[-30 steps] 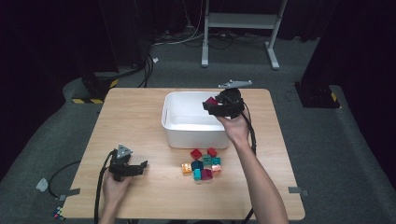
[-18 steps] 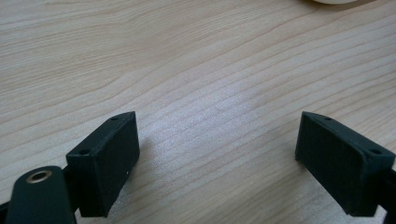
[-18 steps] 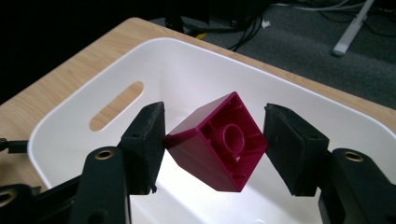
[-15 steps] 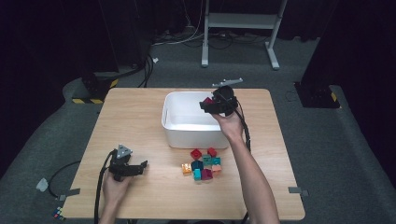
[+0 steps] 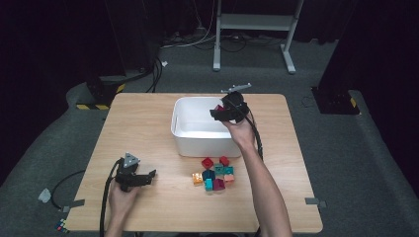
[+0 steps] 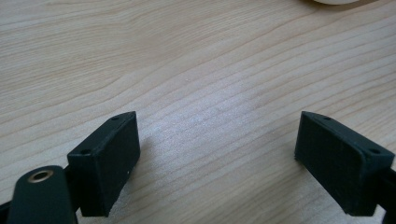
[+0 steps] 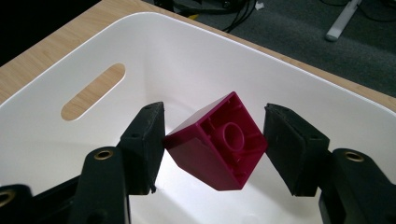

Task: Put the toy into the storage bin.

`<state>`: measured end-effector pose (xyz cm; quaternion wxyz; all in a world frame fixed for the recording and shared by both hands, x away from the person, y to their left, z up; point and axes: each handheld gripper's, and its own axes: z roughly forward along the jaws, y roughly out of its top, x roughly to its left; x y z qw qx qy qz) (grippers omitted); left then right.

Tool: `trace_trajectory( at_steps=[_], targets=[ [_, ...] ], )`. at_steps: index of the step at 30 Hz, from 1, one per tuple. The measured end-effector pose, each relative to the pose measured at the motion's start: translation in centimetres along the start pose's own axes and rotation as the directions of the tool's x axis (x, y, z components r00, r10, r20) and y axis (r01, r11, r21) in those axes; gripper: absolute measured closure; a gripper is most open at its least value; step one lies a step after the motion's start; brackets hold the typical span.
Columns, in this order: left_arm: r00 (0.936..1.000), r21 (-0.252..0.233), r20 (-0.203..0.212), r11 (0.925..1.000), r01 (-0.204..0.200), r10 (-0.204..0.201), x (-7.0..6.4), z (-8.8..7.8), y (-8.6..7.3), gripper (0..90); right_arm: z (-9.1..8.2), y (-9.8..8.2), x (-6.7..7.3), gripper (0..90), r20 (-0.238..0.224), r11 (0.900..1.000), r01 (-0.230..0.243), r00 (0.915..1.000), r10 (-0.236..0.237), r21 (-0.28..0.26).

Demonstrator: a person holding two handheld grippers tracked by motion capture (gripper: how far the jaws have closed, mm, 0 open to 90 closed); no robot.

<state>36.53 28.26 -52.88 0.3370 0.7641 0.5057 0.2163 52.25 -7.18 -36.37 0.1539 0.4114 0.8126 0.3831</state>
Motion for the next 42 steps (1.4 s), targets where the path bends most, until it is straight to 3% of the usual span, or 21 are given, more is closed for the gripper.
trace_trajectory(
  at_steps=[12, 23, 27, 36, 42],
  targets=[
    [1.0, 0.002, 0.0, 1.0, -0.002, 0.002, 0.0, 0.0, 0.0, 14.0, 0.5, -0.3, -0.3, 32.5, -0.006, 0.999, -0.026, 0.9996, 0.027, 0.036],
    [1.0, 0.002, 0.001, 1.0, -0.002, 0.002, 0.0, 0.0, 0.0, 14.0, -2.4, -0.8, -1.0, 31.8, -0.005, 0.999, -0.022, 0.9997, 0.022, -0.044],
    [1.0, 0.001, 0.001, 1.0, -0.001, 0.001, 0.0, 0.0, 0.0, 14.0, -3.4, -1.2, -1.2, 33.9, -0.033, 0.998, -0.035, 0.9989, 0.033, -0.059],
    [1.0, -0.001, 0.003, 1.0, -0.002, 0.002, 0.0, 0.0, 0.0, 14.2, -6.2, -2.2, -0.6, 34.9, -0.01, 0.994, 0.025, 0.9996, -0.027, -0.11],
    [1.0, -0.001, 0.003, 1.0, -0.002, 0.002, 0.0, 0.0, 0.0, 14.2, -7.6, -2.8, -0.3, 34.8, -0.011, 0.988, 0.042, 0.999, -0.044, -0.151]
  ],
)
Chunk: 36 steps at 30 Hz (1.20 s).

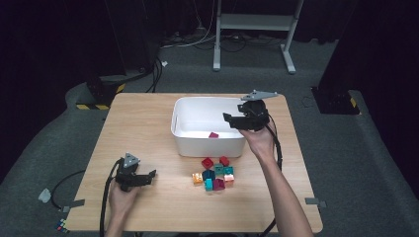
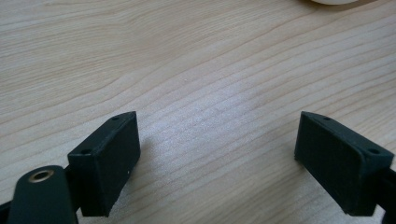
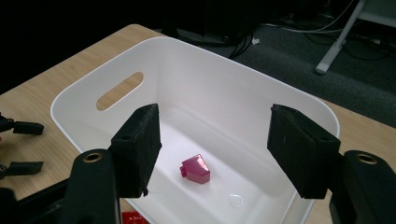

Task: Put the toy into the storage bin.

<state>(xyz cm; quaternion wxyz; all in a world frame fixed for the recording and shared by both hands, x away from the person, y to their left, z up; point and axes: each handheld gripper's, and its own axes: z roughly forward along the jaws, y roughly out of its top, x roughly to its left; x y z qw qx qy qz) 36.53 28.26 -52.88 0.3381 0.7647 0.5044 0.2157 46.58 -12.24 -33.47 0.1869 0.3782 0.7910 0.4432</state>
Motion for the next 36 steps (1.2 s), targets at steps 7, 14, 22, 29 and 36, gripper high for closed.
trace_trajectory(
  at_steps=[7, 14, 22, 29, 36],
  targets=[
    [1.0, 0.0, 0.0, 1.0, 0.0, 0.0, 0.0, 0.0, 0.0, 14.2, -1.7, -1.2, -0.2, 36.8, -0.038, 0.998, -0.022, 0.9991, 0.02, -0.051],
    [1.0, 0.001, -0.001, 1.0, 0.0, 0.0, 0.0, 0.0, 0.0, 14.4, -3.3, -3.1, -0.6, 37.3, -0.041, 0.997, -0.041, 0.9984, 0.038, -0.071],
    [1.0, 0.0, 0.0, 1.0, -0.002, 0.002, 0.0, 0.0, 0.0, 14.4, -5.5, -5.4, 0.1, 34.5, -0.03, 0.991, -0.023, 0.9994, 0.019, -0.128],
    [1.0, 0.0, 0.0, 1.0, -0.002, 0.002, 0.0, 0.0, 0.0, 14.4, -7.0, -7.7, 1.2, 34.1, -0.003, 0.994, -0.001, 1.0, 0.001, -0.107],
    [1.0, 0.0, 0.0, 1.0, -0.002, 0.002, 0.0, 0.0, 0.0, 14.4, -6.5, -10.6, 2.3, 34.2, 0.017, 0.998, 0.014, 0.9998, -0.013, -0.066]
  ],
)
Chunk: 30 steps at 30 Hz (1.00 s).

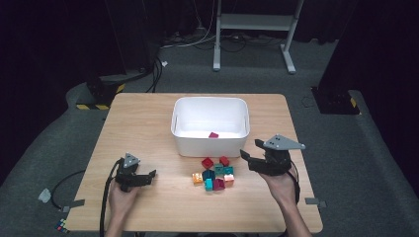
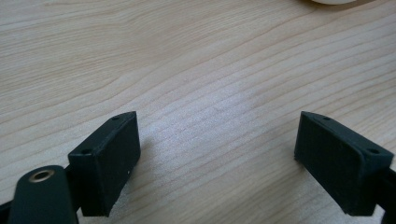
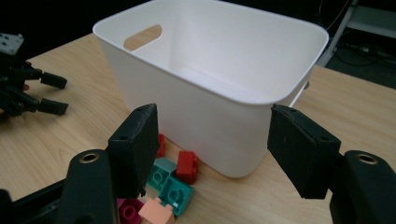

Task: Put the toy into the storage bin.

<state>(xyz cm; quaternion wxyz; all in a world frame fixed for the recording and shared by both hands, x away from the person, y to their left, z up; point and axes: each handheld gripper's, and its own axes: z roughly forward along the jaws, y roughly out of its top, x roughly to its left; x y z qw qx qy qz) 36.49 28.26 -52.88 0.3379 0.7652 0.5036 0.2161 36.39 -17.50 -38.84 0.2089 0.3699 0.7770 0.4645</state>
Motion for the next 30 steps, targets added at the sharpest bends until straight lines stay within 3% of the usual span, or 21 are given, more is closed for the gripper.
trace_trajectory(
  at_steps=[14, 30],
  targets=[
    [1.0, 0.001, 0.0, 1.0, -0.001, 0.001, 0.0, 0.0, 0.0, 14.3, 0.8, -3.9, 1.9, 33.0, -0.003, 0.998, -0.044, 0.999, 0.044, 0.046],
    [1.0, 0.0, 0.0, 1.0, 0.0, 0.0, 0.0, 0.0, 0.0, 14.3, 2.9, -7.3, 2.8, 33.3, 0.003, 0.993, -0.084, 0.9965, 0.084, 0.086]
  ],
)
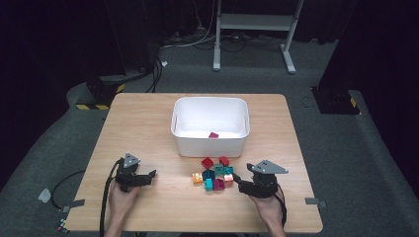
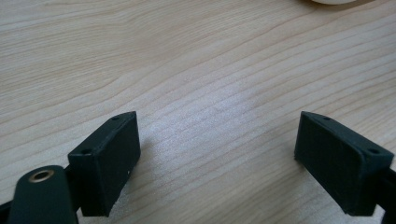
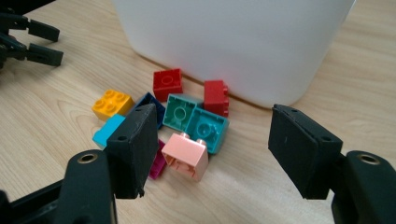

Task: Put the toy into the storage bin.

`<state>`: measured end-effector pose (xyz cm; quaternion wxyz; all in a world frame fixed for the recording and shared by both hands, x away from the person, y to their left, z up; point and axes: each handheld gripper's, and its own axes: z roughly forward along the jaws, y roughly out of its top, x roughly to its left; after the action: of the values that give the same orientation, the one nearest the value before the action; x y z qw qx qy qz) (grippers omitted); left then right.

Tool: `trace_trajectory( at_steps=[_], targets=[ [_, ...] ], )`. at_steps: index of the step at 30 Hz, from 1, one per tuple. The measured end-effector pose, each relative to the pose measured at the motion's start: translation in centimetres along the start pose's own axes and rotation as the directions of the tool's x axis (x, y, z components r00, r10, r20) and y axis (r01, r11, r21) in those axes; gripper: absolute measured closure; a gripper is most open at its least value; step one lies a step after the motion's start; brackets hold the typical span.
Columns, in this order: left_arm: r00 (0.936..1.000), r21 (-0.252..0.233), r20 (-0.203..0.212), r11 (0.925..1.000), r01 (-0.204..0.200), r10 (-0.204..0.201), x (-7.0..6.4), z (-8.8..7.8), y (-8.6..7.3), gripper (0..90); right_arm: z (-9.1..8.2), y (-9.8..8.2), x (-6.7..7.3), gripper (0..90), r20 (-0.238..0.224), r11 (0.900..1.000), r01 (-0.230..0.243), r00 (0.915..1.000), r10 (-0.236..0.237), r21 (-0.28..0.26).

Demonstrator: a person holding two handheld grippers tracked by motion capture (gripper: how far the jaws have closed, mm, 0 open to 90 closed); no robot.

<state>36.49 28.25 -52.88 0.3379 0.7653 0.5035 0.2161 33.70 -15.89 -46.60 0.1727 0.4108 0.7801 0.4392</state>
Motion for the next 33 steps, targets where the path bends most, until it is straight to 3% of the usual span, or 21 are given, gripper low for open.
trace_trajectory(
  at_steps=[11, 18, 24, 33],
  targets=[
    [1.0, 0.0, 0.001, 1.0, 0.001, -0.001, 0.0, 0.0, 0.0, 14.4, 1.0, -1.9, 0.8, 33.8, 0.034, 0.999, -0.003, 0.9994, 0.002, 0.038],
    [1.0, 0.002, 0.0, 1.0, -0.003, 0.003, 0.0, 0.0, 0.0, 14.3, 1.7, -2.7, 1.3, 34.2, 0.023, 0.998, -0.016, 0.9996, 0.015, 0.057],
    [1.0, 0.002, 0.0, 1.0, -0.003, 0.003, 0.0, 0.0, 0.0, 14.3, 2.8, -2.8, 2.0, 34.6, 0.019, 0.998, -0.006, 0.9998, 0.005, 0.068],
    [1.0, 0.003, 0.0, 1.0, -0.004, 0.004, 0.0, 0.0, 0.0, 14.3, 4.1, -3.1, 2.4, 37.4, 0.051, 0.997, -0.041, 0.998, 0.037, 0.067]
  ],
)
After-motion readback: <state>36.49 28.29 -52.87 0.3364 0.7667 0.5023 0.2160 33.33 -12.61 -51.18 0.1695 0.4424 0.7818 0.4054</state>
